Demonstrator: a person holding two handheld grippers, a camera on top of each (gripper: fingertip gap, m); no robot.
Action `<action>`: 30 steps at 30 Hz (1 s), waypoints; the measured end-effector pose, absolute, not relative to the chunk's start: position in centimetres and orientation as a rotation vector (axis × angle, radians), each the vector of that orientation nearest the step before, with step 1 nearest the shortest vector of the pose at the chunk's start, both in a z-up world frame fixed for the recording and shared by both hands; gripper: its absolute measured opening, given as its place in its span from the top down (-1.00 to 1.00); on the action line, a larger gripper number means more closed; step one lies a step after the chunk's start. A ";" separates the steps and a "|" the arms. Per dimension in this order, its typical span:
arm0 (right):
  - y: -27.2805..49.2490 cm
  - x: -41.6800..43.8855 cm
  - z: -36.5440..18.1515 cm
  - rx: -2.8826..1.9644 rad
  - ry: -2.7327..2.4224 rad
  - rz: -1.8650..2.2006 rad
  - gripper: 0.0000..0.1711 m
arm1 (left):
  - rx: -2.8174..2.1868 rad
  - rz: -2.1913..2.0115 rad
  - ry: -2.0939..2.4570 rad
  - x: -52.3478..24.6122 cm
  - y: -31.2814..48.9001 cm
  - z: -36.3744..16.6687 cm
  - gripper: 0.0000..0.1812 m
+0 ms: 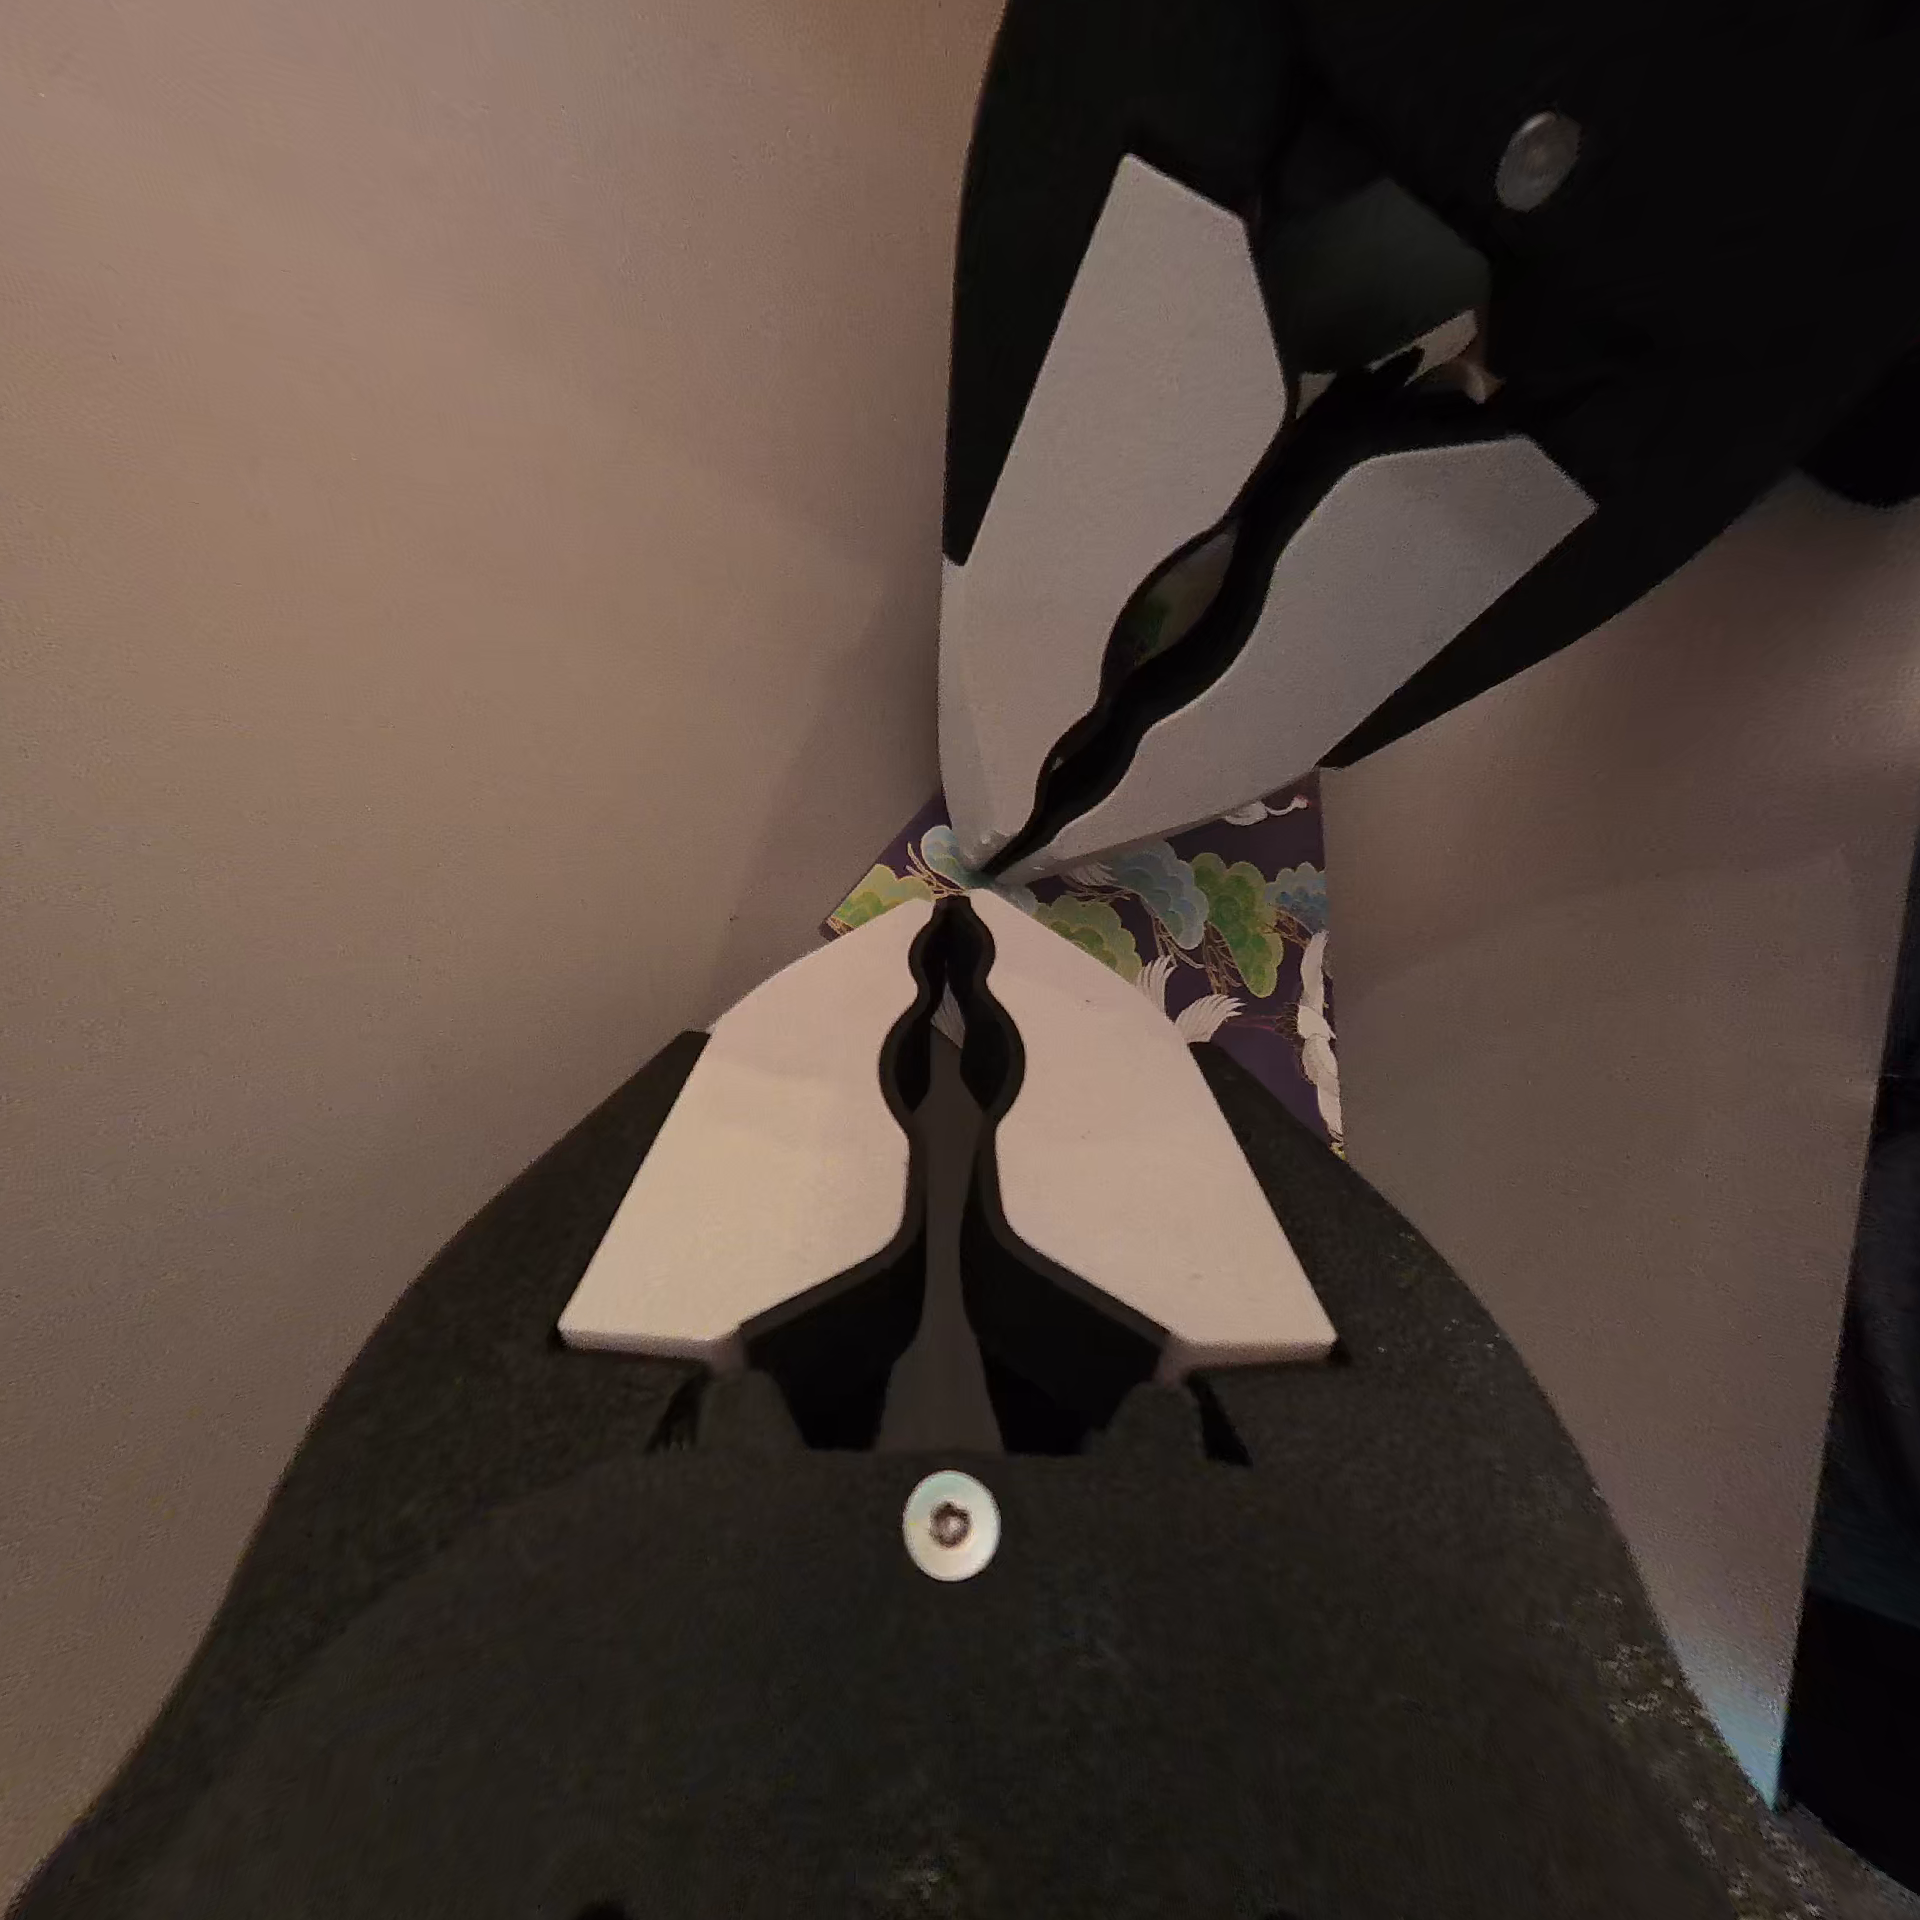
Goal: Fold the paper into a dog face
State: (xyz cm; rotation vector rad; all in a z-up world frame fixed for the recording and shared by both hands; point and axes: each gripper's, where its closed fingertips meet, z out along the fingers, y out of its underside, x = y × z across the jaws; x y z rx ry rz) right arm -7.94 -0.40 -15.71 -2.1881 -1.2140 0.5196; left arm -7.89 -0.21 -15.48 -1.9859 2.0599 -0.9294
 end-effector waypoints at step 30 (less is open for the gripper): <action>-5.2 -8.6 -15.4 -2.741 -0.228 1.628 0.99 | -1.952 -0.609 2.071 -7.9 -0.2 -15.8 0.99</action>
